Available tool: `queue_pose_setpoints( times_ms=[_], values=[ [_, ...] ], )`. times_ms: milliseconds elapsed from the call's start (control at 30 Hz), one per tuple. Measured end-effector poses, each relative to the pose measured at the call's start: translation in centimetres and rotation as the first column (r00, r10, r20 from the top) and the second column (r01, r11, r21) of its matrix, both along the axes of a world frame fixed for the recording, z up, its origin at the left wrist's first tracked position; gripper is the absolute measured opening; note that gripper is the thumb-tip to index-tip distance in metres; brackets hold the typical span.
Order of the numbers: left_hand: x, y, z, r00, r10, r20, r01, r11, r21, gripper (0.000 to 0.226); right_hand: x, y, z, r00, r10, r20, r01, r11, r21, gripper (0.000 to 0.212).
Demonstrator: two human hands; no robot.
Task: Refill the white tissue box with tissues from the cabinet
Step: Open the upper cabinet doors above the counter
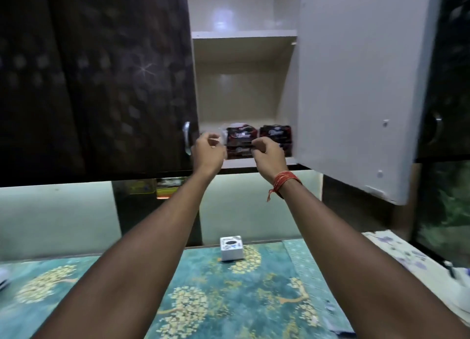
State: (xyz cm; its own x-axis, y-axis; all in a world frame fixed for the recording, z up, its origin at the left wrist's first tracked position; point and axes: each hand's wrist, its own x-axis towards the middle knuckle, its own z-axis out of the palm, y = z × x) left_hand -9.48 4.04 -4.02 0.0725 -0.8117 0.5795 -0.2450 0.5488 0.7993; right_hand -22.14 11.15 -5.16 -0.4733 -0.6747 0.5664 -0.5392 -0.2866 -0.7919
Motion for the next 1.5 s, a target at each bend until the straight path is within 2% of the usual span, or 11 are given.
queue_pose_setpoints(
  times_ms=[133, 300, 467, 600, 733, 867, 1033, 1167, 1233, 1400, 1500],
  values=[
    [5.1, -6.5, 0.7, 0.997, 0.069, 0.035, -0.071, 0.996, 0.058, 0.03, 4.9, -7.7, 0.8, 0.992, 0.12, 0.038, -0.123, 0.99, 0.073, 0.033],
    [7.4, -12.1, 1.4, 0.976, -0.121, 0.181, 0.097, 0.986, 0.134, 0.051, 7.7, -15.1, 1.9, 0.977, 0.174, 0.12, -0.194, 0.963, 0.186, 0.037],
    [6.5, -14.1, -0.1, 0.949, -0.267, 0.169, 0.238, 0.956, 0.172, 0.038, 8.8, -17.3, 1.9, 0.923, 0.29, 0.255, -0.325, 0.939, 0.11, 0.026],
    [5.9, -13.0, -0.5, 0.954, -0.265, 0.142, 0.237, 0.953, 0.188, 0.038, 9.1, -17.3, 1.6, 0.937, 0.247, 0.247, -0.275, 0.958, 0.087, 0.022],
    [7.6, -9.4, -1.2, 0.993, -0.082, 0.084, 0.078, 0.996, 0.044, 0.015, 10.7, -15.3, -0.6, 0.915, 0.228, 0.333, -0.216, 0.974, -0.074, 0.03],
    [10.6, -3.8, -3.2, 0.973, 0.099, -0.209, -0.14, 0.972, -0.19, 0.005, 15.1, -10.3, -2.3, 0.842, 0.399, 0.364, -0.309, 0.908, -0.282, 0.035],
    [17.2, 1.3, -4.2, 0.871, 0.217, -0.44, -0.33, 0.924, -0.196, 0.027, 22.7, -6.0, -3.0, 0.772, 0.605, 0.196, -0.518, 0.777, -0.358, 0.033],
    [24.8, 4.0, -3.8, 0.852, 0.339, -0.399, -0.394, 0.917, -0.061, 0.028, 29.0, -4.6, -3.2, 0.725, 0.687, 0.05, -0.647, 0.704, -0.293, 0.036],
    [28.6, 4.8, -3.4, 0.841, 0.387, -0.378, -0.426, 0.904, -0.022, 0.044, 32.0, -4.5, -3.5, 0.69, 0.724, -0.015, -0.706, 0.668, -0.235, 0.038],
    [35.1, 5.7, -3.3, 0.851, 0.421, -0.314, -0.434, 0.9, 0.033, 0.043, 38.4, -5.2, -3.6, 0.577, 0.768, -0.279, -0.794, 0.607, 0.026, 0.04],
    [38.1, 5.2, -3.5, 0.848, 0.445, -0.286, -0.446, 0.893, 0.068, 0.052, 41.0, -5.5, -3.4, 0.517, 0.803, -0.297, -0.806, 0.573, 0.146, 0.045]
  ],
)
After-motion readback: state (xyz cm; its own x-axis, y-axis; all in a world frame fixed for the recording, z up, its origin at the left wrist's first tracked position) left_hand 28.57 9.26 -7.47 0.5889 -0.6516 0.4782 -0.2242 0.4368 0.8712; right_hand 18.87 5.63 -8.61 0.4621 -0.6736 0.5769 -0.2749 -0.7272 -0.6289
